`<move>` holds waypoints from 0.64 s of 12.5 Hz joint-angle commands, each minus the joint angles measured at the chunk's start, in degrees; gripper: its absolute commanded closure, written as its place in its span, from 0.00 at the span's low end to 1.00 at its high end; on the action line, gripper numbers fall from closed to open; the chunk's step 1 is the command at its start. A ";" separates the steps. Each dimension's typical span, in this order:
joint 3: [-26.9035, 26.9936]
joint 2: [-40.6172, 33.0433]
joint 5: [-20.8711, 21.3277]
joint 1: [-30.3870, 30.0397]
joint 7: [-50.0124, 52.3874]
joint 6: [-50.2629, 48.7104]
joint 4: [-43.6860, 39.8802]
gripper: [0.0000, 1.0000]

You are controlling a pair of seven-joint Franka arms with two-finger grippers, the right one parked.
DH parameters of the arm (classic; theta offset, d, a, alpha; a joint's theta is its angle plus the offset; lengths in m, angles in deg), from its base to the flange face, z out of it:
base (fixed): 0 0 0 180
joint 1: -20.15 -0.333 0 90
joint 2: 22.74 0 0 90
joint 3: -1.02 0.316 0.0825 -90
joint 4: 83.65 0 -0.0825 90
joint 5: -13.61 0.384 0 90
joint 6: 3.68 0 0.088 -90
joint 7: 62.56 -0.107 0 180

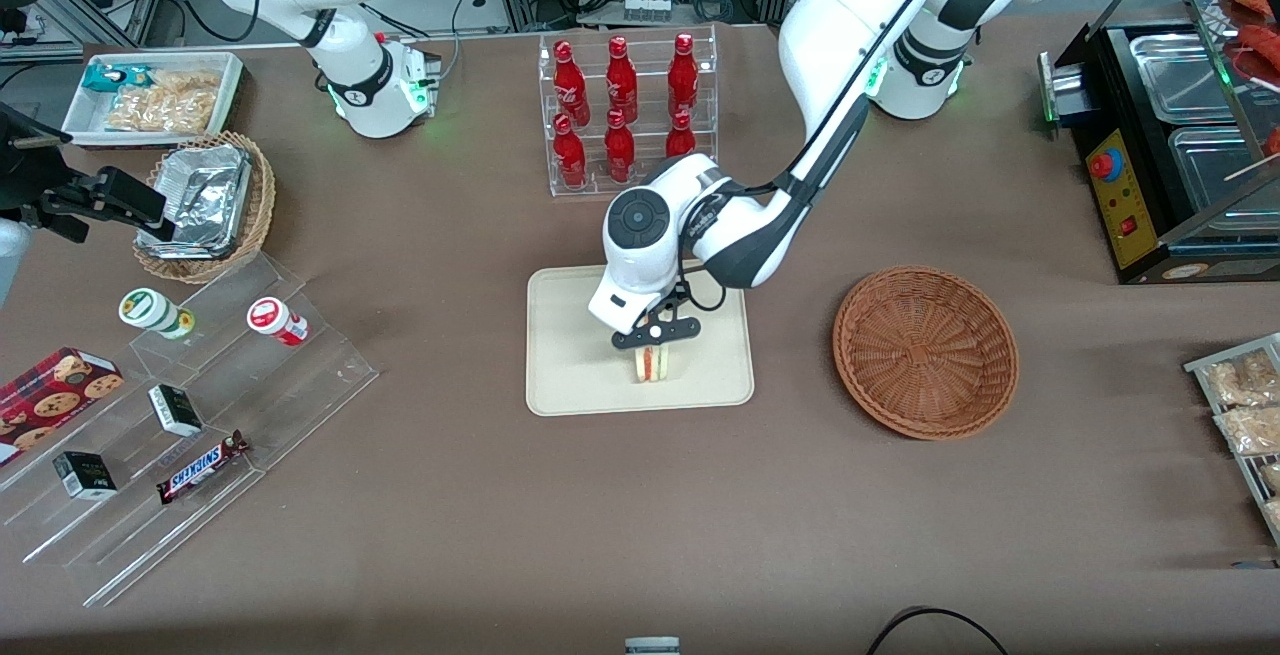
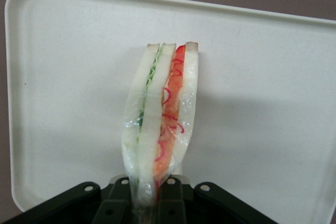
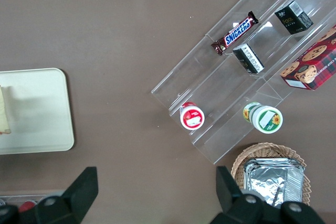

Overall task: Place sandwich from basket to tray
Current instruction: 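Lower the sandwich onto the tray and open the left gripper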

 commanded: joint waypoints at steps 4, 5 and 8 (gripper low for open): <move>0.67 1.96 1.35 2.06 2.08 1.21 -2.30 0.46; 0.59 1.96 1.35 2.06 1.98 1.21 -2.30 0.00; 0.76 0.30 2.57 2.93 2.16 0.60 -2.39 0.00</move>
